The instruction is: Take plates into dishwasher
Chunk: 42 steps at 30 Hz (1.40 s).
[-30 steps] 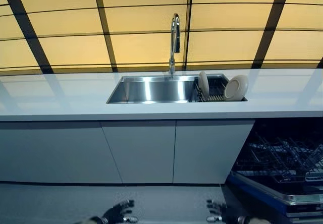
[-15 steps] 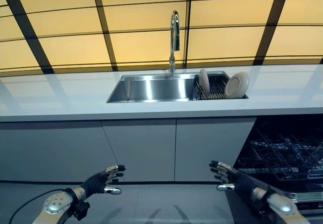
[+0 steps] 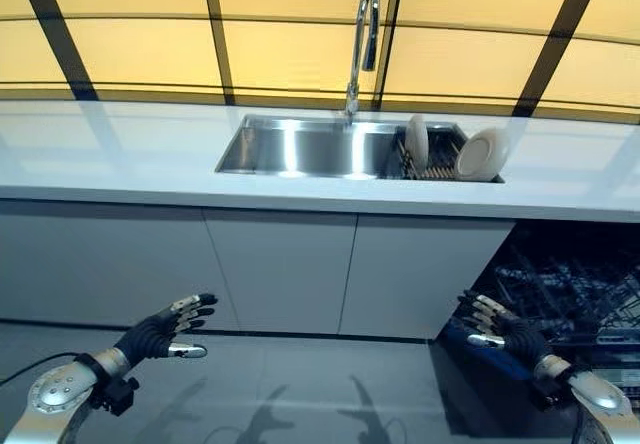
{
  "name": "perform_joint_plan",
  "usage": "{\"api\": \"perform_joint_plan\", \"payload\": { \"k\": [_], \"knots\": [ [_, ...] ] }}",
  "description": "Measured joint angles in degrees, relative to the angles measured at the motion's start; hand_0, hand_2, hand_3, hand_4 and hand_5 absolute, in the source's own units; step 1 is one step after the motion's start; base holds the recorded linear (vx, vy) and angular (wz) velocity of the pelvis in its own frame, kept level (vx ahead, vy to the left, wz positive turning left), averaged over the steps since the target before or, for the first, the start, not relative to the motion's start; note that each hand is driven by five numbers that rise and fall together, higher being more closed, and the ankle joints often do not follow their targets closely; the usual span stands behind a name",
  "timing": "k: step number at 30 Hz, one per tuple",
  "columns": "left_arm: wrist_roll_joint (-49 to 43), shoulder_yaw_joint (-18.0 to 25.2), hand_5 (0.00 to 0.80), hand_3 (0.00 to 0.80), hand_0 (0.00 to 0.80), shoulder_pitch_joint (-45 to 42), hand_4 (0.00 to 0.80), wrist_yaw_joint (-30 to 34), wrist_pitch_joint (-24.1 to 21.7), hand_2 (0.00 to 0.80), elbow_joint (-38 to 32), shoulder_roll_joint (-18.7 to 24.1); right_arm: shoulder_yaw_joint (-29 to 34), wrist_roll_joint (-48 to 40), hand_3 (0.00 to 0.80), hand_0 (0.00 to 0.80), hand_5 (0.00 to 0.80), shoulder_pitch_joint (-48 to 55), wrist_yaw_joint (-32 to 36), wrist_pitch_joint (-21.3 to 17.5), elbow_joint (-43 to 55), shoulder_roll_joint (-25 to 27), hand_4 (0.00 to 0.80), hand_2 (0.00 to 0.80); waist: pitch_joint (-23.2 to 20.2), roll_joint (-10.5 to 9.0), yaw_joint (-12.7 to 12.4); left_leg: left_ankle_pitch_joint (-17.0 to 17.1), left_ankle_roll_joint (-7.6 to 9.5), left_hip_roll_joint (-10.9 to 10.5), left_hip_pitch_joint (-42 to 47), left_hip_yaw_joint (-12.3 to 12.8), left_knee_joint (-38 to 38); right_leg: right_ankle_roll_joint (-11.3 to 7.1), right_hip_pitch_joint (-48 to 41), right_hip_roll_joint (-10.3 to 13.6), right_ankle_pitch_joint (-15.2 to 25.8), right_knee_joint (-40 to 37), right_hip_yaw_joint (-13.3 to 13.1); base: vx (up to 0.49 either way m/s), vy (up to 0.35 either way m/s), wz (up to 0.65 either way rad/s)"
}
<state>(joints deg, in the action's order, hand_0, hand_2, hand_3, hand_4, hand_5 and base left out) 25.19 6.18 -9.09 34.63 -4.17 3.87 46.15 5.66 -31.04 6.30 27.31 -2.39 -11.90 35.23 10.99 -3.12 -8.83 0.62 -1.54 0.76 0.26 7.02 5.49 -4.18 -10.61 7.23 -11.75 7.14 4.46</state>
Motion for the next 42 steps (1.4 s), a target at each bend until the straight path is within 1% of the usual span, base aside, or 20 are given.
{"api": "perform_joint_plan", "payload": {
  "k": [5, 9, 11, 13, 15, 17, 18, 20, 23, 25, 27, 28, 29, 31, 34, 37, 39, 40, 41, 42],
  "knots": [
    [0.40, 0.33, 0.000, 0.000, 0.000, 2.68, 0.000, -1.02, 0.02, 0.000, -0.11, -0.01, 0.49, 0.04, 0.000, 0.000, 0.000, 0.05, -3.25, 0.06, -1.42, -1.42, 0.000, 0.000, -0.56, 0.83, 0.24, -1.94, 1.25, -1.65, -0.94, 0.03, 2.21, -1.39, -1.00, 1.75, 0.79, -1.88, 0.15, 0.172, 0.117, -0.02],
    [0.39, 0.69, 0.000, 0.000, 0.000, 3.10, 0.000, -2.08, 0.04, 0.000, -0.08, -0.02, 0.52, 0.38, 0.000, 0.000, 0.000, -0.12, -5.04, 0.09, -1.91, -1.48, 0.000, 0.000, -1.51, 1.06, 0.13, -2.59, 2.20, -2.38, -1.26, 0.11, 2.02, -1.50, 0.10, 2.48, 0.84, -0.27, 0.10, 0.124, 0.136, 0.00],
    [0.37, 0.36, 0.000, 0.000, 0.000, 3.26, 0.000, -1.81, 0.05, 0.000, 0.04, -0.28, 0.53, 1.25, 0.000, 0.000, 0.000, -0.39, -5.79, 0.27, -2.07, -1.49, 0.000, 0.000, -2.46, 2.24, 0.60, -2.80, 2.85, -2.32, -1.97, -0.63, 0.84, -1.52, 3.99, 2.20, 0.82, 6.02, 0.06, 0.180, 0.160, 0.05],
    [0.37, 0.23, 0.000, 0.000, 0.000, 3.37, 0.000, -1.65, 0.05, 0.000, 0.16, -0.12, 0.45, 1.75, 0.000, 0.000, 0.000, -0.13, -6.24, 0.44, -2.05, -1.44, 0.000, 0.000, -3.28, 3.65, 2.88, -0.94, 4.11, -2.32, -0.23, -2.30, -2.09, -1.47, 10.36, 2.35, 1.78, 19.52, -0.25, 0.198, 0.079, 0.39],
    [0.39, 0.11, 0.000, 0.000, 0.000, 3.18, 0.000, -1.65, 0.00, 0.000, 0.17, 0.57, 0.31, 2.42, 0.000, 0.000, 0.000, 1.26, -6.14, 0.55, -2.01, -1.41, 0.000, 0.000, -4.90, 3.44, 4.84, 0.34, 4.86, -2.82, 2.68, -2.43, -5.89, -2.53, 15.04, 2.88, 2.52, 27.94, -1.55, 0.276, -0.050, 0.31],
    [0.39, 0.00, 0.000, 0.000, 0.000, 3.27, 0.000, -2.09, 0.03, 0.000, -0.19, 1.10, 0.21, 2.45, 0.000, 0.000, 0.000, 1.84, -5.76, 0.53, -1.39, -0.25, 0.000, 0.000, -4.76, 3.15, 5.38, 0.87, 5.41, -2.83, 2.99, -4.58, -6.60, -2.64, 19.74, 0.90, 1.30, 27.24, -1.64, 0.279, -0.175, -0.02],
    [0.34, -0.46, 0.000, 0.000, 0.000, 3.38, 0.000, -2.13, 0.07, 0.000, -0.13, 1.87, 0.49, 2.67, 0.000, 0.000, 0.000, 1.83, -5.10, 0.51, -1.44, 0.31, 0.000, 0.000, -3.97, 3.06, 6.82, 1.10, 5.22, -2.60, 2.89, -6.03, -6.72, -3.02, 21.66, -0.25, 1.55, 21.95, -1.19, 0.338, -0.233, 0.36],
    [0.31, -0.98, 0.000, 0.000, 0.000, 3.40, 0.000, -2.46, 0.20, 0.000, 0.37, 1.61, 0.66, 2.88, 0.000, 0.000, 0.000, 2.60, -4.12, 0.57, -2.15, 1.02, 0.000, 0.000, -3.70, 2.08, 10.53, 1.08, 4.77, -3.12, 3.23, -9.07, -6.75, -4.85, 22.70, -0.61, 5.23, 9.68, -1.03, 0.389, -0.244, 0.61],
    [0.34, -1.03, 0.000, 0.000, 0.000, 3.54, 0.000, -3.15, 1.00, 0.000, 0.44, 2.42, 1.32, 2.89, 0.000, 0.000, 0.000, 2.59, -3.75, 0.85, -2.52, 2.23, 0.000, 0.000, -2.25, 1.31, 12.79, 0.35, 4.34, -3.39, 4.18, -10.73, -6.81, -5.81, 23.71, 0.50, 13.49, -8.25, -0.96, 0.278, -0.212, 0.30],
    [0.52, -1.03, 0.000, 0.000, 0.000, 3.69, 0.000, -3.42, 1.08, 0.000, 1.54, 2.51, 2.18, 3.90, 0.000, 0.000, 0.000, 2.18, -3.93, 1.87, -2.60, 2.36, 0.000, 0.000, -0.87, 1.37, 12.46, -0.35, 3.24, -2.98, 6.53, -11.00, -7.48, -5.49, 23.81, 1.77, 14.96, -7.96, -0.51, 0.247, -0.258, 0.23],
    [0.72, -0.72, 0.000, 0.000, 0.000, 2.24, 0.000, -3.39, 1.05, 0.000, 2.29, 2.51, 2.34, 4.97, 0.000, 0.000, 0.000, 2.02, -4.08, 2.50, -2.79, 2.44, 0.000, 0.000, -0.90, 1.36, 11.53, -1.35, 1.69, -1.99, 9.32, -11.06, -8.78, -5.29, 22.20, 2.15, 14.95, -2.31, 0.15, 0.242, -0.243, 0.20],
    [1.42, -0.51, 0.000, 0.000, 0.000, 1.27, 0.000, -3.23, 1.03, 0.000, 2.11, 2.44, 2.36, 5.62, 0.000, 0.000, 0.000, 2.16, -4.53, 2.84, -2.93, 2.52, 0.000, 0.000, -1.30, 0.51, 11.04, -2.42, -0.07, -1.39, 10.80, -11.45, -9.09, -4.29, 19.65, 1.80, 15.56, -1.00, 0.90, 0.238, -0.182, 0.17],
    [1.56, -0.51, 0.000, 0.000, 0.000, 0.78, 0.000, -3.14, 0.99, 0.000, 2.10, 1.13, 2.44, 5.91, 0.000, 0.000, 0.000, 1.26, -5.39, 3.03, -3.39, 2.90, 0.000, 0.000, -0.99, 1.41, 10.38, -3.31, -1.34, 0.20, 11.27, -11.98, -8.73, -2.99, 19.21, 0.00, 16.87, -1.55, 1.45, 0.259, -0.180, 0.20],
    [1.56, -0.62, 0.000, 0.000, 0.000, 0.84, 0.000, -2.49, 0.95, 0.000, 1.89, 0.88, 2.46, 6.45, 0.000, 0.000, 0.000, -0.80, -5.82, 3.99, -3.50, 3.12, 0.000, 0.000, -0.88, 2.92, 10.73, -3.55, -1.67, 3.07, 11.14, -11.77, -8.24, -2.39, 18.77, -2.53, 17.08, -1.51, 2.40, 0.224, -0.164, 0.32],
    [1.54, -0.63, 0.000, 0.000, 0.000, 3.05, 0.000, -2.43, 0.43, 0.000, 2.10, 0.93, 2.47, 7.43, 0.000, 0.000, 0.000, -2.83, -5.15, 4.07, -3.56, 4.33, 0.000, 0.000, -0.70, 2.86, 10.67, -3.55, -1.95, 5.01, 10.53, -9.30, -5.08, 2.00, 18.20, -4.99, 15.63, -0.53, 2.41, 0.235, -0.198, 0.22],
    [1.52, -0.59, 0.000, 0.000, 0.000, 3.54, 0.000, -2.02, -0.13, 0.000, 2.26, 0.98, 2.47, 7.45, 0.000, 0.000, 0.000, -4.30, -4.75, 4.01, -4.31, 4.43, 0.000, 0.000, -0.19, 1.84, 10.57, -4.29, -3.07, 5.25, 9.52, -8.54, 0.86, 4.23, 16.89, -4.99, 14.11, -0.12, 3.63, 0.219, -0.167, -0.16],
    [1.52, -0.58, 0.000, 0.000, 0.000, 3.54, 0.000, -1.69, -0.27, 0.000, 2.29, 1.07, 2.47, 7.99, 0.000, 0.000, 0.000, -4.31, -4.57, 4.01, -4.47, 4.62, 0.000, 0.000, -0.29, 1.64, 10.49, -4.15, -3.01, 5.23, 8.30, -8.63, 4.32, 4.18, 15.86, -4.83, 14.08, -1.52, 4.60, 0.231, -0.187, -0.30],
    [1.46, -0.62, 0.000, 0.000, 0.000, 4.09, 0.000, -1.51, -0.48, 0.000, 2.41, 1.24, 2.46, 8.62, 0.000, 0.000, 0.000, -4.43, -4.30, 3.99, -4.49, 4.86, 0.000, 0.000, -0.29, 2.04, 9.78, -3.96, -2.80, 6.31, 5.92, -9.02, 8.42, 4.60, 15.81, -5.13, 13.57, -0.40, 5.82, 0.311, -0.248, -0.42],
    [1.45, -0.63, 0.000, 0.000, 0.000, 4.66, 0.000, -1.48, -1.14, 0.000, 3.04, 1.96, 2.17, 9.62, 0.000, 0.000, 0.000, -4.89, -3.98, 4.14, -4.58, 5.03, 0.000, 0.000, -0.37, 0.78, 8.87, -4.59, -3.89, 5.28, 3.20, -10.40, 14.93, 6.54, 18.99, -3.70, 8.19, 13.15, 6.85, 0.259, -0.200, -0.32],
    [1.42, -0.65, 0.000, 0.000, 0.000, 4.97, 0.000, -1.49, -1.40, 0.000, 3.54, 2.46, 1.84, 10.03, 0.000, 0.000, 0.000, -4.85, -3.91, 4.13, -4.44, 5.19, 0.000, 0.000, -0.53, -0.73, 9.32, -4.72, -4.98, 3.88, 0.53, -10.19, 20.29, 6.55, 19.19, -1.77, 3.45, 15.31, 6.10, 0.302, -0.073, -0.14]
  ]
}}
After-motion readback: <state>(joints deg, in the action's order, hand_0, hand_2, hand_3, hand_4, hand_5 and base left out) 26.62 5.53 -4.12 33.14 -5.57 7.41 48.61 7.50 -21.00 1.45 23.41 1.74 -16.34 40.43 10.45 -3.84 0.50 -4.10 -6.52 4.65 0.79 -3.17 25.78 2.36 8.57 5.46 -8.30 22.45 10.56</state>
